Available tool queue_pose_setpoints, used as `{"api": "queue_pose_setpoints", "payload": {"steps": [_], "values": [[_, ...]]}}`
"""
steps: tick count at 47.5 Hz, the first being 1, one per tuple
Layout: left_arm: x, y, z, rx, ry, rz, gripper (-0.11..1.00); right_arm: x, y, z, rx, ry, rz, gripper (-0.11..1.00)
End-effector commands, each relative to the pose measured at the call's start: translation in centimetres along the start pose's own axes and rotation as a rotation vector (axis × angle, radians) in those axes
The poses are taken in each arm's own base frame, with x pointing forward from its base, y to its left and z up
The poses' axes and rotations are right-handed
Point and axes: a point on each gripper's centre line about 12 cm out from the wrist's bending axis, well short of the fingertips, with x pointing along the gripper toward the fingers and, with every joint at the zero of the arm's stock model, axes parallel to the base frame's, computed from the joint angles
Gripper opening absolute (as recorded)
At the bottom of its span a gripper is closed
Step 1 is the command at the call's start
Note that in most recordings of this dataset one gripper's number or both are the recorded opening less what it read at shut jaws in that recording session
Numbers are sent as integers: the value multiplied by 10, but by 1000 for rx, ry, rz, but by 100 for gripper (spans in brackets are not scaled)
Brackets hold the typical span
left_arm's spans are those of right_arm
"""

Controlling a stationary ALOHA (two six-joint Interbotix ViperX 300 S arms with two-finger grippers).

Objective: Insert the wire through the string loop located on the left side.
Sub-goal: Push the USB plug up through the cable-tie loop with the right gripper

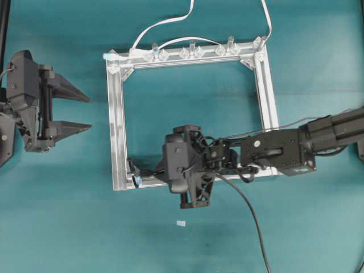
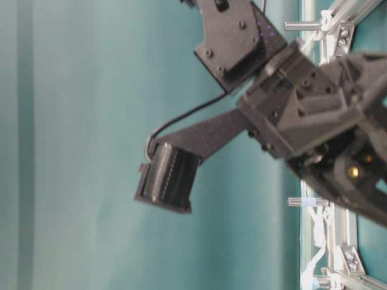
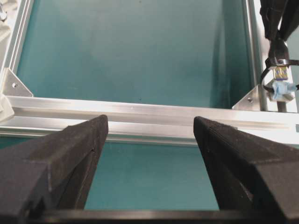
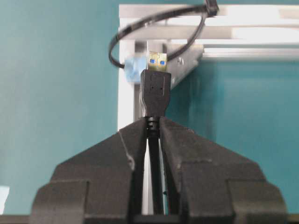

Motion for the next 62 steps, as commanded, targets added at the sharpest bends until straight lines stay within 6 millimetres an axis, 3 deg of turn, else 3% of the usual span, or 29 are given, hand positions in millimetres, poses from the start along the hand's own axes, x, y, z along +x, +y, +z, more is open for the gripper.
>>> {"api": "queue_pose_setpoints", "payload": {"steps": [1,43,62], "values": [[0,-1,4,-7,-10,-4,81,-2,2,23,-19,-57,8,11],[0,-3,4,-2,-10,-11,81,23,6,42,-31,-79,19,11],[0,-19,8,14,-17,-74,81,23,5,43,-30,-80,18,11]]}}
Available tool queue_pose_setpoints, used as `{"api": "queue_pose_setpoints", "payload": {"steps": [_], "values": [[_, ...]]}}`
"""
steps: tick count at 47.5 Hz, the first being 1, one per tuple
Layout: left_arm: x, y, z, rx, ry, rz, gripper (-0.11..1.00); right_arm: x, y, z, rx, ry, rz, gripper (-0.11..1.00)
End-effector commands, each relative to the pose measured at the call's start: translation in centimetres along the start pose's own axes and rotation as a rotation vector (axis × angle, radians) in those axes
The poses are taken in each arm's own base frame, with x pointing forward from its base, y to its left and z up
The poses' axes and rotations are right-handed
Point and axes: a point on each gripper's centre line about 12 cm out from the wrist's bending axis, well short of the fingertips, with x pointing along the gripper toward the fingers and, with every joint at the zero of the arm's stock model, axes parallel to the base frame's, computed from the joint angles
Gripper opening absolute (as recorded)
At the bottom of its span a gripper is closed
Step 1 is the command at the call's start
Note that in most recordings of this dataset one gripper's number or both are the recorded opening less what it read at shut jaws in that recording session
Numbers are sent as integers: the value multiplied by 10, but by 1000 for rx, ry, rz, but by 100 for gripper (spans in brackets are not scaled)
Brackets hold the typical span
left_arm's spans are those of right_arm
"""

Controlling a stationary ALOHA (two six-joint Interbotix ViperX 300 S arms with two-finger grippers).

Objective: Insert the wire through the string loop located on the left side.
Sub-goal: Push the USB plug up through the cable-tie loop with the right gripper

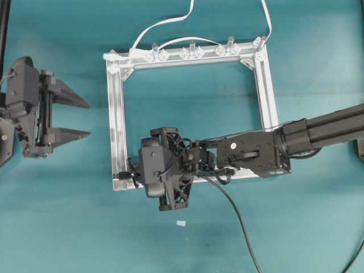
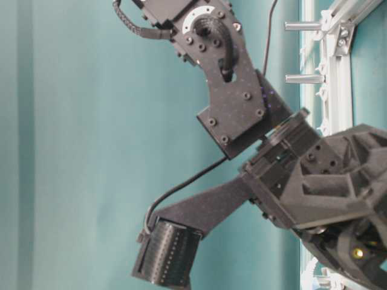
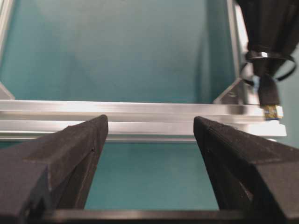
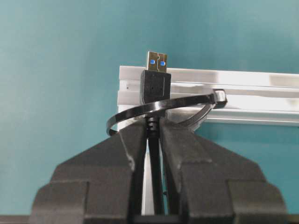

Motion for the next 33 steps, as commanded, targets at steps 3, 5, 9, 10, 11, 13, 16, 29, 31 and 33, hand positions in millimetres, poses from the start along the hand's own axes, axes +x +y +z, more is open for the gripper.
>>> {"api": "queue_pose_setpoints", "payload": {"steps": [3,5,9,10,11,13,16,29,31,33], "values": [[1,-11,8,1,-14,-43,81,-6,2,21,-4,-55,6,11],[1,-15,6,0,-7,-55,81,-6,2,21,-4,-55,6,11],[3,-22,2,2,20,-80,81,-6,2,21,-4,-53,6,11],[3,-23,1,3,27,-85,81,-6,2,21,-4,-55,6,11],[3,-24,-1,2,35,-90,81,-6,2,21,-4,-53,6,11],[3,-28,-3,6,51,-101,81,-6,2,21,-3,-55,5,11],[3,-31,-6,7,73,-114,81,-6,2,21,-3,-53,5,11],[1,-39,-15,32,152,-140,81,-6,1,20,-3,-50,4,11],[1,-39,-14,31,151,-139,81,-6,2,21,-4,-53,6,11],[1,-40,-14,32,149,-140,81,-6,2,21,-4,-53,6,11]]}}
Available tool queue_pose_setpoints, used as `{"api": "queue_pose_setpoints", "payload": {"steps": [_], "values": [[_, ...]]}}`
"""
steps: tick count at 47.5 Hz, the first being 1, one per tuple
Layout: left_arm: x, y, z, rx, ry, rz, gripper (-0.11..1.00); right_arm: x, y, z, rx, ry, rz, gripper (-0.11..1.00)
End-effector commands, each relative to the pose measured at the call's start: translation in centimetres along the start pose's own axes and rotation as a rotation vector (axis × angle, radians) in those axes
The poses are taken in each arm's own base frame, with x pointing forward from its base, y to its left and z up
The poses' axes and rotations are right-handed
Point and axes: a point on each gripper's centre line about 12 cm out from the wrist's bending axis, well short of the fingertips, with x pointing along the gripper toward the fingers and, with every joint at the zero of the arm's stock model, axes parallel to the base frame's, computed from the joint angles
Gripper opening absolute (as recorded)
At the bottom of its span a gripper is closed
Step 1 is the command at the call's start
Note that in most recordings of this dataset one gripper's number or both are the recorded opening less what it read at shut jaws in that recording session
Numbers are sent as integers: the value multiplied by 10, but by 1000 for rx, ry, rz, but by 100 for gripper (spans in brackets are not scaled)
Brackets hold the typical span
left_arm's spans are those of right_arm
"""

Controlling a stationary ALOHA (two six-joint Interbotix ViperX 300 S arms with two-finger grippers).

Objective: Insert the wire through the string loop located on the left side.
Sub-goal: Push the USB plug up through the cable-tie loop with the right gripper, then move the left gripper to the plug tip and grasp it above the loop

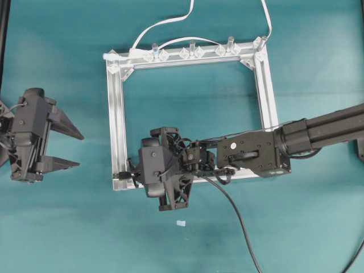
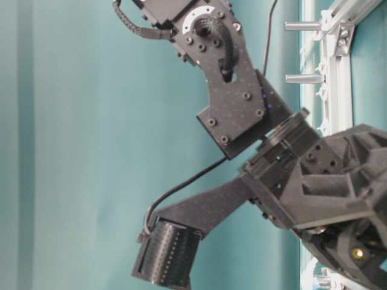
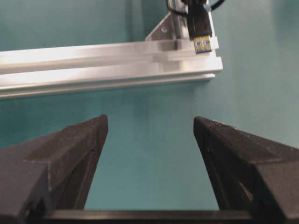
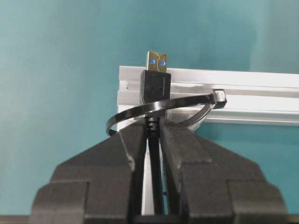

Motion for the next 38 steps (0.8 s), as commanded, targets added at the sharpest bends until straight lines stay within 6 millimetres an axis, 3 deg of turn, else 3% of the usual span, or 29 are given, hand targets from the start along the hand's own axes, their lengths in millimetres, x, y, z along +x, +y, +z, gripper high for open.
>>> {"api": "queue_pose_setpoints", "payload": {"steps": [1,19,38], "values": [[-1,-3,11,-5,-26,-9,81,-6,2,20,-5,-50,6,11],[6,-6,25,-1,-20,-9,81,-6,1,21,-3,-52,5,11],[43,-20,35,27,64,-30,81,-6,1,20,-3,-50,4,11]]}}
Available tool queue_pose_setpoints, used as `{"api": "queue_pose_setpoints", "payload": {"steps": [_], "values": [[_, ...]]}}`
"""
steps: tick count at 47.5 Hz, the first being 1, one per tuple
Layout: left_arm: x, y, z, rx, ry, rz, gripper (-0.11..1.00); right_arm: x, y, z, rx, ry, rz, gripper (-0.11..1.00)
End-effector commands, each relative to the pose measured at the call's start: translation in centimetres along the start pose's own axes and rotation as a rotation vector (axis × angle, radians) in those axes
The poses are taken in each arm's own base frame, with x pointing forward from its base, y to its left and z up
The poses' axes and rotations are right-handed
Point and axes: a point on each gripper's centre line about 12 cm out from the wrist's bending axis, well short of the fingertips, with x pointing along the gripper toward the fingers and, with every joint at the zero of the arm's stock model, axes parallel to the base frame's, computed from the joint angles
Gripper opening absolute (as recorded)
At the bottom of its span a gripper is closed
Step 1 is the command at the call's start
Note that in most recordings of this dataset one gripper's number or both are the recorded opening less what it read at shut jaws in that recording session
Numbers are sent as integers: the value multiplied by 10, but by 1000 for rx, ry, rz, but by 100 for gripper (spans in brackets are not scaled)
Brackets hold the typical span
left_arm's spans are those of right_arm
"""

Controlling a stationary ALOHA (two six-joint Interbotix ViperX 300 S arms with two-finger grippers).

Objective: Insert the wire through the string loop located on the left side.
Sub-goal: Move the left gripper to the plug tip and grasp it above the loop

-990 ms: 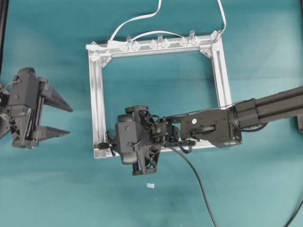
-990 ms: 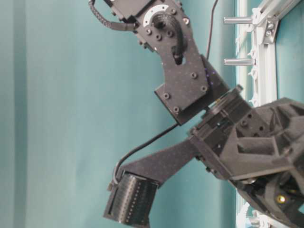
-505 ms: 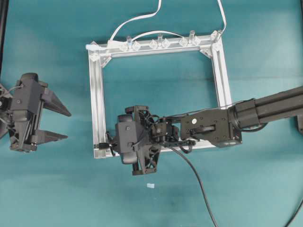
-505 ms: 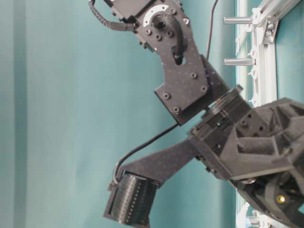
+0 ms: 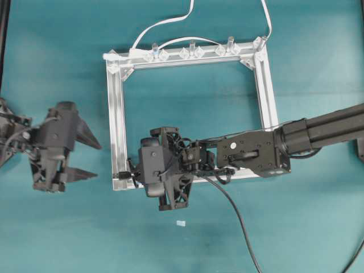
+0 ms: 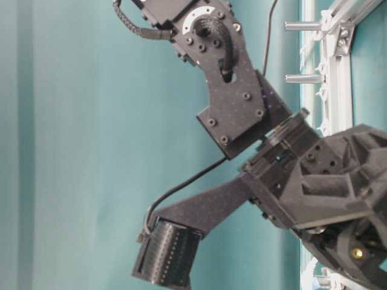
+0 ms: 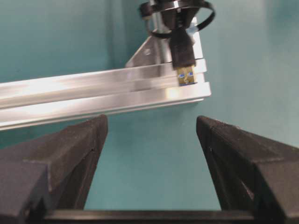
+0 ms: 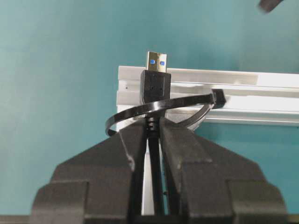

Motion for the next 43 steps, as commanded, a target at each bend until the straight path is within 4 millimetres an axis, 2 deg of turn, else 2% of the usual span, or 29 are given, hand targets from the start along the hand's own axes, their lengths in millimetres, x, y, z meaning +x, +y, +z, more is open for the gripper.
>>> {"api": "queue_pose_setpoints", "payload": {"steps": [1,17,25,43], "values": [[6,-6,14,-1,-17,-12,81,-6,2,20,-2,-52,6,11],[33,-11,31,-17,2,-12,81,-6,1,19,-2,-50,4,11],[44,-16,30,-5,18,-21,81,-6,1,19,-2,-50,4,11],[52,-18,29,0,40,-21,81,-6,1,19,-2,-50,4,11]]}}
